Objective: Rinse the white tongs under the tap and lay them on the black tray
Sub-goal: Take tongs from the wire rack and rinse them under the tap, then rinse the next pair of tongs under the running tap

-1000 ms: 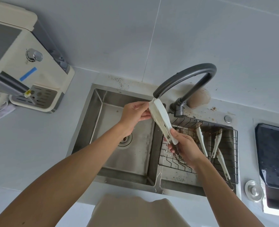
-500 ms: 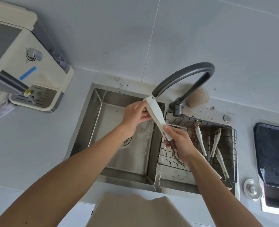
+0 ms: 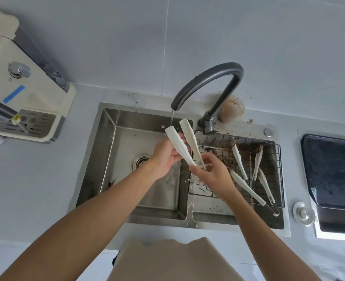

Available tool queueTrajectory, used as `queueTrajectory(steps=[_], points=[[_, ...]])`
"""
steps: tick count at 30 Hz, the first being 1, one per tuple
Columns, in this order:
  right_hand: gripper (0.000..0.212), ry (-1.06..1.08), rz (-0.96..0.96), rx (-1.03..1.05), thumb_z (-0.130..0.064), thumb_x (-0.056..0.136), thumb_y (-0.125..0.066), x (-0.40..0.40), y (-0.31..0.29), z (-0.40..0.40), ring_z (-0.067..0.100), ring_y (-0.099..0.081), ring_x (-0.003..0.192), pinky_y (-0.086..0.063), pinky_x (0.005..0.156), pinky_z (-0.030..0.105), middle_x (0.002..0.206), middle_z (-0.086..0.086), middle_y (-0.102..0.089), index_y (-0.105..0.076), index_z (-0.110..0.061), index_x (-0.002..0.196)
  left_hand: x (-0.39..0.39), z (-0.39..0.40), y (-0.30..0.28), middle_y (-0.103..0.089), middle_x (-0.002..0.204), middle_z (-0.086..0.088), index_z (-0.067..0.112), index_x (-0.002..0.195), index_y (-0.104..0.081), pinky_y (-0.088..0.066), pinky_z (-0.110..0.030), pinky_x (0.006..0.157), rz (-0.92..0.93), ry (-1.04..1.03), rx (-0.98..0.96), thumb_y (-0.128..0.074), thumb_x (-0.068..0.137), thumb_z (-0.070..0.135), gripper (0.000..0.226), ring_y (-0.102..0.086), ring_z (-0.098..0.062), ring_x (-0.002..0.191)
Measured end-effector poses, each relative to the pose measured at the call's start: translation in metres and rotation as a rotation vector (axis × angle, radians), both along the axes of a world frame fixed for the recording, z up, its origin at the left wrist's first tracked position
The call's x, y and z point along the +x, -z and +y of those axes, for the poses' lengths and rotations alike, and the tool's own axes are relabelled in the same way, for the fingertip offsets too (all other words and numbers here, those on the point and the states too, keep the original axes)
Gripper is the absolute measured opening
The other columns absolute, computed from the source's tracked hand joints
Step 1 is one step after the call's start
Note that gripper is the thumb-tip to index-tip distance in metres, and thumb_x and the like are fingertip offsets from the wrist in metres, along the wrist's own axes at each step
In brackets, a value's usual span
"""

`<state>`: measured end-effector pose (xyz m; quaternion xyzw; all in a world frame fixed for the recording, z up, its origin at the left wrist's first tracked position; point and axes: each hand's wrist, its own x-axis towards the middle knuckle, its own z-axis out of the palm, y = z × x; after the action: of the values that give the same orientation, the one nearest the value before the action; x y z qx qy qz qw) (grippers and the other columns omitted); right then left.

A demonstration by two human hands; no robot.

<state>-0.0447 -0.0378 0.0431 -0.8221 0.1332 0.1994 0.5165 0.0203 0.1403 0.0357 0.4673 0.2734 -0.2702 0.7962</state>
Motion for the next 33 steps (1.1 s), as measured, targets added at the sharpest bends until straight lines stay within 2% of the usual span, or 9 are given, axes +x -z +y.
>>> queueTrajectory(steps=[4,10,13,16,19,22,27,30,33], points=[[0.034,0.007,-0.161,-0.215,-0.042,0.088,-0.079,-0.006,0.004,-0.005,0.009,-0.062,0.063,-0.055,0.052,0.033,0.091,-0.008,-0.069,-0.066,-0.025,0.115,-0.003,-0.003,-0.004,-0.072,0.125,-0.022,0.0,0.133,-0.059,-0.061,-0.044,0.09,0.008,-0.066,-0.015,-0.044,0.111,0.032,0.043,-0.073,-0.036,0.113],[0.029,-0.035,-0.317,-0.442,-0.044,0.091,-0.074,0.0,0.0,0.003,0.005,-0.063,0.066,-0.058,0.062,0.041,0.096,-0.012,-0.065,-0.066,-0.025,0.112,-0.002,0.009,-0.018,-0.075,0.119,-0.021,0.002,0.12,-0.067,-0.057,-0.05,0.102,-0.079,-0.131,0.057,-0.045,0.11,0.032,0.038,-0.074,-0.033,0.111],[0.03,-0.071,-0.424,-0.51,-0.042,0.093,-0.073,0.004,-0.005,0.01,0.013,-0.067,0.069,-0.057,0.063,0.039,0.102,-0.01,-0.065,-0.066,-0.022,0.114,-0.004,0.012,-0.024,-0.076,0.116,-0.02,0.006,0.107,-0.071,-0.058,-0.05,0.099,-0.126,-0.129,0.067,-0.053,0.107,0.034,0.033,-0.075,-0.033,0.109],[0.033,-0.034,-0.493,-0.544,-0.041,0.091,-0.075,0.002,-0.005,0.01,0.02,-0.067,0.067,-0.056,0.057,0.039,0.1,-0.007,-0.066,-0.064,-0.018,0.113,-0.01,0.005,-0.023,-0.077,0.111,-0.019,0.006,0.108,-0.071,-0.06,-0.049,0.097,-0.13,-0.098,0.045,-0.052,0.107,0.038,0.037,-0.075,-0.034,0.108],[0.044,0.069,-0.368,-0.547,-0.054,0.087,-0.075,-0.01,0.002,-0.003,0.017,-0.063,0.064,-0.057,0.057,0.042,0.093,-0.008,-0.061,-0.059,-0.019,0.108,-0.019,-0.019,-0.017,-0.075,0.115,-0.023,0.001,0.115,-0.068,-0.061,-0.049,0.093,-0.102,-0.025,0.046,-0.055,0.105,0.039,0.041,-0.075,-0.036,0.104],[0.049,0.103,-0.25,-0.569,-0.067,0.085,-0.069,-0.029,0.015,-0.026,0.013,-0.06,0.066,-0.059,0.06,0.042,0.088,-0.01,-0.06,-0.056,-0.022,0.101,-0.034,-0.054,-0.006,-0.076,0.107,-0.019,0.006,0.11,-0.069,-0.063,-0.046,0.089,-0.075,0.149,0.129,-0.062,0.103,0.034,0.03,-0.078,-0.031,0.093],[0.061,0.177,-0.163,-0.587,-0.074,0.081,-0.069,-0.057,0.035,-0.062,0.014,-0.059,0.067,-0.058,0.06,0.04,0.086,-0.008,-0.058,-0.052,-0.02,0.103,-0.055,-0.108,0.02,-0.074,0.103,-0.016,0.013,0.111,-0.065,-0.066,-0.037,0.077,-0.138,0.418,0.318,-0.069,0.098,0.021,0.016,-0.077,-0.025,0.091],[0.065,0.163,-0.081,-0.546,-0.075,0.079,-0.071,-0.066,0.045,-0.086,0.011,-0.062,0.072,-0.059,0.063,0.038,0.09,-0.011,-0.059,-0.053,-0.021,0.11,-0.064,-0.133,0.031,-0.073,0.102,-0.016,0.014,0.108,-0.064,-0.066,-0.031,0.069,-0.136,0.447,0.37,-0.067,0.099,0.019,0.01,-0.076,-0.023,0.089],[0.065,0.113,-0.002,-0.552,-0.078,0.079,-0.069,-0.062,0.054,-0.101,0.011,-0.06,0.072,-0.056,0.061,0.034,0.088,-0.01,-0.058,-0.053,-0.02,0.104,-0.064,-0.148,0.05,-0.074,0.1,-0.016,0.006,0.111,-0.065,-0.067,-0.038,0.072,-0.072,0.424,0.49,-0.07,0.097,0.019,0.019,-0.077,-0.023,0.088]])
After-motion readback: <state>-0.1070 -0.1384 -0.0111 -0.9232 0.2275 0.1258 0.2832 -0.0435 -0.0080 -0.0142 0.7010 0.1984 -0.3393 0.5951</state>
